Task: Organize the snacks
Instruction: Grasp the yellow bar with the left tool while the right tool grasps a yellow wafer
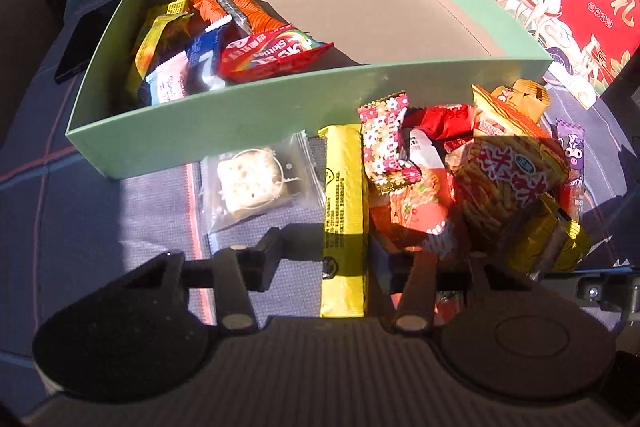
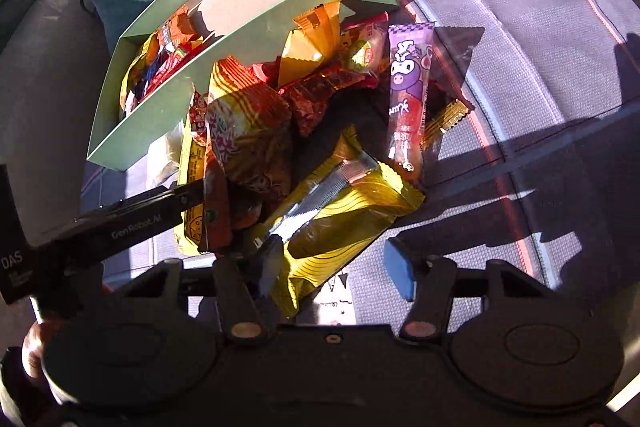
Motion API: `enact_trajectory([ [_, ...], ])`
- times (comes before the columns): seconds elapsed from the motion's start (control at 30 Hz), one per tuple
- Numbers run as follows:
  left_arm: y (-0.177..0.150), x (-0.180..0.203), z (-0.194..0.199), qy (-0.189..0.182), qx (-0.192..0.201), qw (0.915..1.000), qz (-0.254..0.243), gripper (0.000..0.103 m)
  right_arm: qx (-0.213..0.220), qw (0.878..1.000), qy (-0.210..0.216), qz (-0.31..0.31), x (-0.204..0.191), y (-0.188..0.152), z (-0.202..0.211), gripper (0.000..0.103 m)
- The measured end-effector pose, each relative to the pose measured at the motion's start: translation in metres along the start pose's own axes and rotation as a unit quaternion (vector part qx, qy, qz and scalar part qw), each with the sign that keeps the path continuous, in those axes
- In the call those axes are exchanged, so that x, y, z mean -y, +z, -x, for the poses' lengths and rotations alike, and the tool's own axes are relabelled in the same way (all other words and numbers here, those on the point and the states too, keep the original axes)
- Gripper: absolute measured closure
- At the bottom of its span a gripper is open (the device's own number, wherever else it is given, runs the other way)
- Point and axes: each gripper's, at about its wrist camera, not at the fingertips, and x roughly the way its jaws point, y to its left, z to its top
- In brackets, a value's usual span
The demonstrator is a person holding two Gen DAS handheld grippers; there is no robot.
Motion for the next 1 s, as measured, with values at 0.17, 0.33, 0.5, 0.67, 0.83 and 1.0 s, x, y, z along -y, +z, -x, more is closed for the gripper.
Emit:
enact_trajectory([
  [0.17,-0.012,0.010,0.007,-0.029,-0.004,0.9991,-0.030,0.074,0.026,0.999,-0.032,0.023,-0.024,0.012,-0.013,0.044],
  [0.33,-0.020,0.002,0.014,-0.037,-0.008,0.9992,-0.016,0.073,0.060,0.987,-0.089,0.116,-0.057,0.004,-0.030,0.042],
  [0.5,-0.022,-0.009,0.019,-0.033,-0.018,0.9993,-0.001,0.071,0.071,0.973,-0.108,0.192,-0.064,-0.011,-0.030,0.052],
  [0.67,-0.011,-0.007,0.015,-0.012,-0.015,0.9998,-0.010,0.055,0.071,0.974,-0.086,0.197,-0.039,-0.014,-0.016,0.054],
  [0.83,0.003,0.004,-0.002,0.008,-0.018,0.9994,-0.027,0.035,0.074,0.977,-0.077,0.185,-0.019,-0.020,-0.003,0.052],
  [1.0,0.002,0.006,-0.002,0.008,-0.004,0.9998,-0.020,0.050,0.074,0.977,-0.080,0.183,-0.016,-0.027,0.000,0.045],
])
